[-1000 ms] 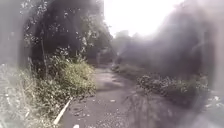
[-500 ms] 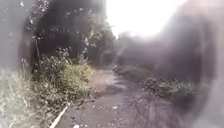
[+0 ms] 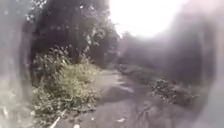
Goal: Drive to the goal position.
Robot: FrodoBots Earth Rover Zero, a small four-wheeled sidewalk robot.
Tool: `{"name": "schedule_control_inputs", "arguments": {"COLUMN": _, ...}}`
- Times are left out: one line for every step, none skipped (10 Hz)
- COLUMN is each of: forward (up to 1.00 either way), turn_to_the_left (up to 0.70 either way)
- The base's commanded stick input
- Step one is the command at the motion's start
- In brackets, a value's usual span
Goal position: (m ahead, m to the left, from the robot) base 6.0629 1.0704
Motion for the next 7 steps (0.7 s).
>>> {"name": "schedule_control_inputs", "arguments": {"forward": 0.70, "turn_to_the_left": 0.00}}
{"name": "schedule_control_inputs", "arguments": {"forward": 0.70, "turn_to_the_left": 0.00}}
{"name": "schedule_control_inputs", "arguments": {"forward": 0.70, "turn_to_the_left": 0.00}}
{"name": "schedule_control_inputs", "arguments": {"forward": 0.70, "turn_to_the_left": 0.00}}
{"name": "schedule_control_inputs", "arguments": {"forward": 0.70, "turn_to_the_left": 0.00}}
{"name": "schedule_control_inputs", "arguments": {"forward": 0.70, "turn_to_the_left": 0.00}}
{"name": "schedule_control_inputs", "arguments": {"forward": 0.70, "turn_to_the_left": 0.00}}
